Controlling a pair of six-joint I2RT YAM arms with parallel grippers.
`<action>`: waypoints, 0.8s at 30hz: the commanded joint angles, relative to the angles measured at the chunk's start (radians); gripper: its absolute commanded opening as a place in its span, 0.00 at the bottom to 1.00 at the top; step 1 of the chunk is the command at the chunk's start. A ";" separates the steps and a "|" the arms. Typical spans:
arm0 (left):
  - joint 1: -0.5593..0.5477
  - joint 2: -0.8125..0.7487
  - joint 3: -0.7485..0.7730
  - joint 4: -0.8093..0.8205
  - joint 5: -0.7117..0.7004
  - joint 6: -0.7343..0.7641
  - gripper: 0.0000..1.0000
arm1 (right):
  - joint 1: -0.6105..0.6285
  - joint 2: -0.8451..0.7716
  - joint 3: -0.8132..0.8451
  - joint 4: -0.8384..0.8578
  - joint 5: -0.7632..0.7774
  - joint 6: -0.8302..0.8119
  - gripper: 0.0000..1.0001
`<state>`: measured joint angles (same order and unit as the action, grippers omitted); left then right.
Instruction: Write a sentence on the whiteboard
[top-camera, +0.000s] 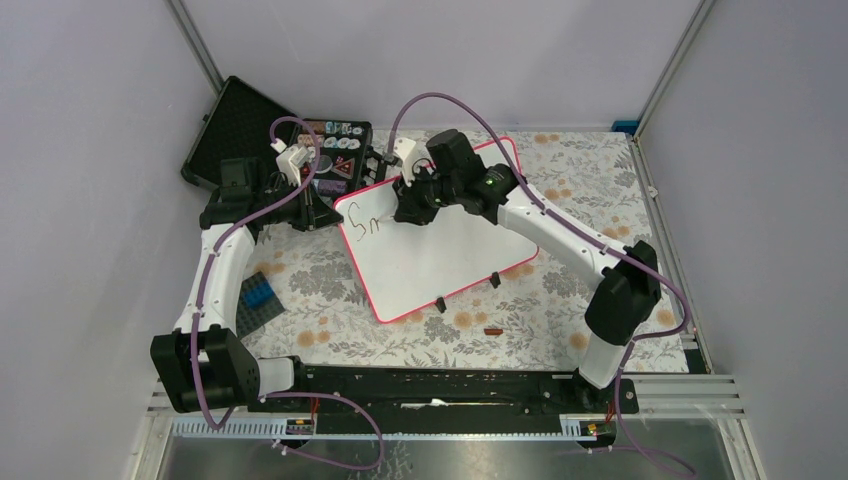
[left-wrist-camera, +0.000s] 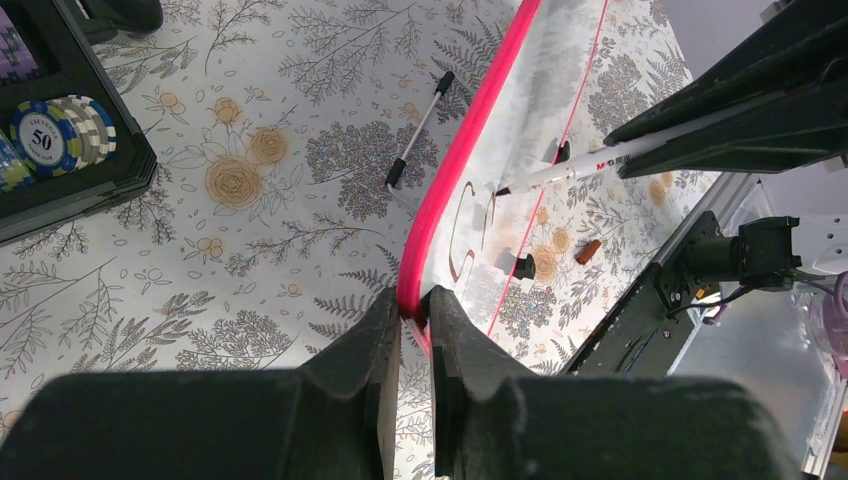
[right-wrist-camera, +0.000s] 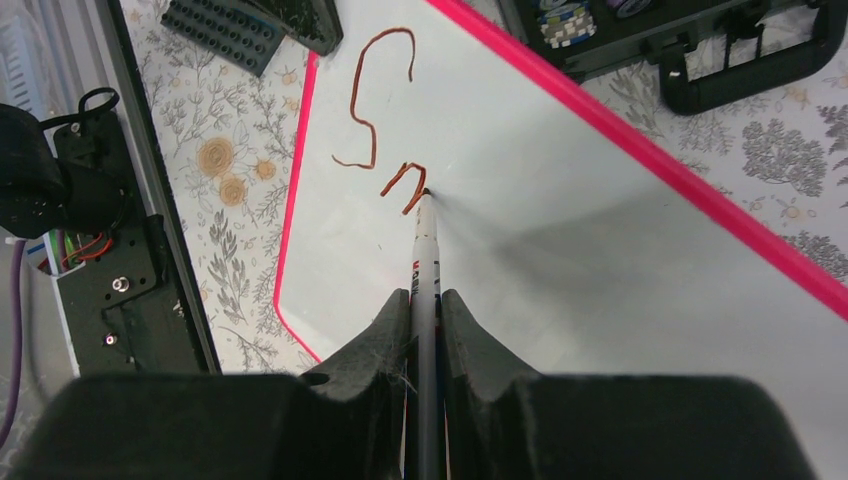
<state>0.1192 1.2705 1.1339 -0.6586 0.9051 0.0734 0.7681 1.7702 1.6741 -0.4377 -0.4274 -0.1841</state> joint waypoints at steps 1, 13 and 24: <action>0.003 -0.034 0.000 0.060 -0.010 0.029 0.00 | -0.016 0.020 0.062 0.008 0.039 -0.010 0.00; 0.004 -0.035 -0.001 0.060 -0.015 0.029 0.00 | -0.035 -0.002 0.033 0.007 0.059 -0.022 0.00; 0.004 -0.032 0.001 0.060 -0.016 0.028 0.00 | -0.053 -0.031 -0.011 0.008 0.054 -0.036 0.00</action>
<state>0.1192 1.2705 1.1339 -0.6559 0.9020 0.0734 0.7391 1.7679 1.6836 -0.4366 -0.4236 -0.1883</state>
